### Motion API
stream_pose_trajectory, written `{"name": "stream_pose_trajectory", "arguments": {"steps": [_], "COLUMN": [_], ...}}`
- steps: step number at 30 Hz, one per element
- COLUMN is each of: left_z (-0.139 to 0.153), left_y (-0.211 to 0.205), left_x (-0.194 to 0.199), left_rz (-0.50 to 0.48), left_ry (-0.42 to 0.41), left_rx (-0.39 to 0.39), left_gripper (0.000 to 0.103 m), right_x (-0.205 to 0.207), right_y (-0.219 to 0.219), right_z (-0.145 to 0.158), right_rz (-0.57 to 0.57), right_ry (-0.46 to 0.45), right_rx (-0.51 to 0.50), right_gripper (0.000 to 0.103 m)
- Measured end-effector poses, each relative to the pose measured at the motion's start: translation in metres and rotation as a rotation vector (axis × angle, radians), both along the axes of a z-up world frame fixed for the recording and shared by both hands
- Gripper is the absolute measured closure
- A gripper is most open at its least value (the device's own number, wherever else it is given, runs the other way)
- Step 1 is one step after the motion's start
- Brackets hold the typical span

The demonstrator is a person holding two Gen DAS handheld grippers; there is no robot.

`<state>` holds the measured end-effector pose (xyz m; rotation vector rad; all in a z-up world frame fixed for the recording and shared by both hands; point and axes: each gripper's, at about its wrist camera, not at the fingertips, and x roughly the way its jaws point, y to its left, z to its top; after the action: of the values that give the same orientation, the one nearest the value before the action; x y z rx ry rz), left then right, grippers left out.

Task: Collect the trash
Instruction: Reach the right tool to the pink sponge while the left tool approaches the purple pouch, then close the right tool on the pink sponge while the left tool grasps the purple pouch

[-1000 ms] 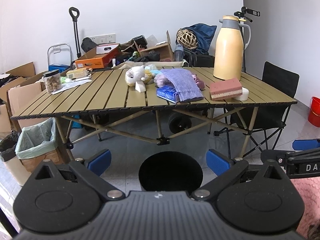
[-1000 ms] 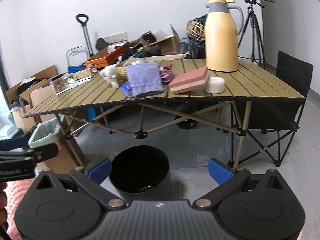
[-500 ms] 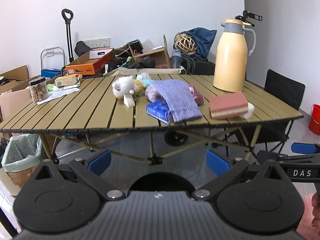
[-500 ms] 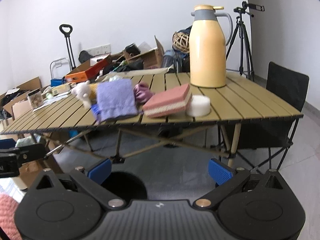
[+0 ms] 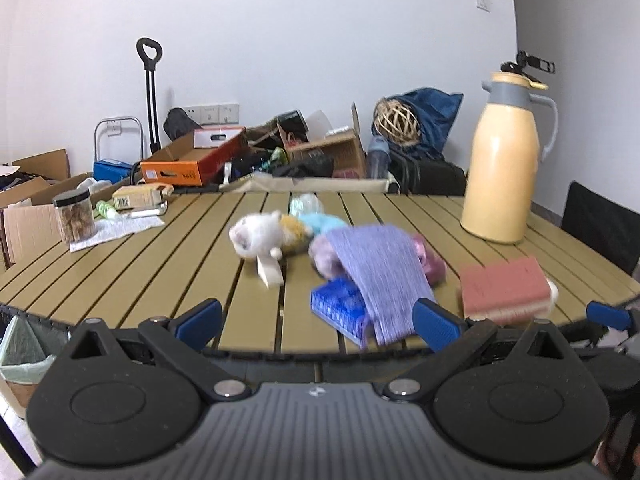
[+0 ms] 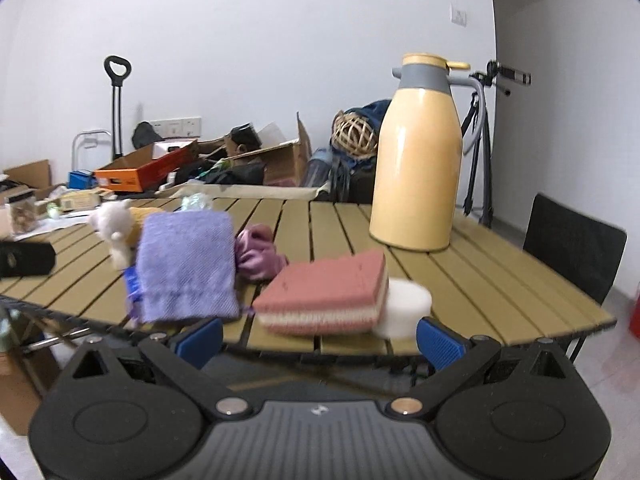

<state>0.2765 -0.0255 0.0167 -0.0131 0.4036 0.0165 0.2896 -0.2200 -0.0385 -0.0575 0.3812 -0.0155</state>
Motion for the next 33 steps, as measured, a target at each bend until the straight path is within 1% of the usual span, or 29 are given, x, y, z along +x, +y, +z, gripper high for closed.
{"name": "stream_pose_trajectory", "arguments": {"steps": [3,5,7,10,15,19,24,28,30,33], "left_z": [0.004,0.005,0.006,0.003,-0.008,-0.015,-0.020,-0.020,-0.020,-0.019], "left_y": [0.004,0.008,0.011,0.015,0.029,0.034,0.042,0.046,0.047,0.046], "left_x": [0.017,0.028,0.041,0.055,0.069,0.073,0.077,0.076,0.076,0.075], "left_rz": [0.025,0.023,0.025,0.039,0.056,0.072,0.080,0.085,0.084,0.083], "left_ry": [-0.004,0.002,0.008,0.017,0.047,0.055,0.074,0.077,0.078,0.078], "left_rx": [-0.036,-0.067,-0.066,-0.051,-0.083,-0.070,-0.081,-0.085,-0.089,-0.090], "left_gripper": [0.000,0.000,0.000,0.000,0.000,0.000,0.000,0.000,0.000,0.000], "right_x": [0.021,0.034,0.043,0.053,0.067,0.077,0.082,0.087,0.089,0.087], "right_y": [0.012,0.019,0.028,0.036,0.046,0.051,0.057,0.060,0.060,0.059], "right_z": [-0.004,-0.008,-0.012,-0.016,-0.023,-0.030,-0.036,-0.039,-0.039,-0.038], "right_rz": [-0.042,-0.064,-0.091,-0.136,-0.197,-0.228,-0.256,-0.263,-0.248,-0.241], "right_ry": [-0.014,-0.016,-0.016,-0.022,-0.024,-0.008,-0.001,0.011,0.016,0.016], "right_rx": [-0.038,-0.060,-0.097,-0.125,-0.179,-0.202,-0.243,-0.259,-0.261,-0.253], "right_gripper": [0.000,0.000,0.000,0.000,0.000,0.000,0.000,0.000,0.004,0.005]}}
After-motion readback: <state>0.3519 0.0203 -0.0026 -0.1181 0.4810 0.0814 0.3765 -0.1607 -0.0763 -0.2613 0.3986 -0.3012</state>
